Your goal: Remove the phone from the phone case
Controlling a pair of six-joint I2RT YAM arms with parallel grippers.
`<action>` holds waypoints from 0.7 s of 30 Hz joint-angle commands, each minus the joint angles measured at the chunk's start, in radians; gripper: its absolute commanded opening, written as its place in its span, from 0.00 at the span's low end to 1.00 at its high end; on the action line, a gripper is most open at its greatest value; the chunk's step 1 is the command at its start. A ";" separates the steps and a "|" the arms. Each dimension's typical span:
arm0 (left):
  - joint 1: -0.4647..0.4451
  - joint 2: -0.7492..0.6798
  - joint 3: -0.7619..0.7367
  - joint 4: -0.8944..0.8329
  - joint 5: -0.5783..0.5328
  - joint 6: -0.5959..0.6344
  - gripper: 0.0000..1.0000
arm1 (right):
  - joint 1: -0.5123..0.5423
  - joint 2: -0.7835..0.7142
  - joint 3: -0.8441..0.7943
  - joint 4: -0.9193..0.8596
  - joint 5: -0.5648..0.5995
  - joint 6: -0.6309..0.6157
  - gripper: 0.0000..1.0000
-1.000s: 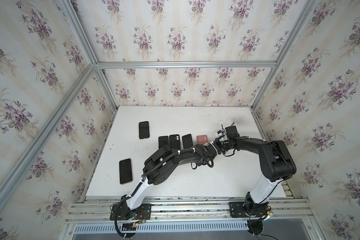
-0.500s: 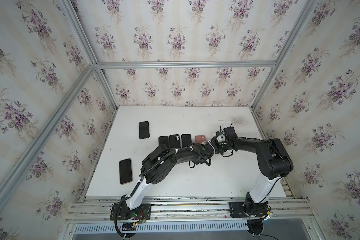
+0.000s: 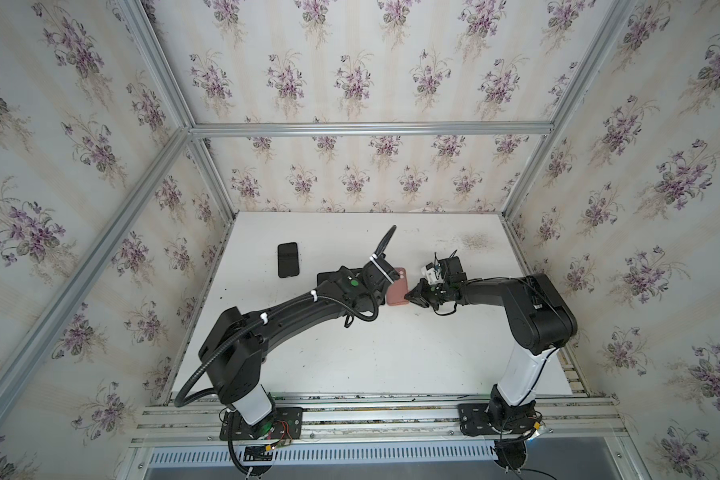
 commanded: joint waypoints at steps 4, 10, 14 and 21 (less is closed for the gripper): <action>0.161 -0.143 -0.044 -0.022 0.130 -0.134 1.00 | 0.020 0.041 0.034 0.018 0.038 0.018 0.00; 0.325 -0.212 -0.051 -0.037 0.214 -0.179 1.00 | 0.052 0.075 0.054 0.005 0.011 0.001 0.00; 0.415 -0.218 -0.052 -0.051 0.241 -0.204 1.00 | 0.079 0.078 0.057 0.012 0.017 0.008 0.00; 0.562 -0.179 -0.042 -0.061 0.253 -0.215 1.00 | 0.132 0.095 0.068 0.010 0.029 0.035 0.00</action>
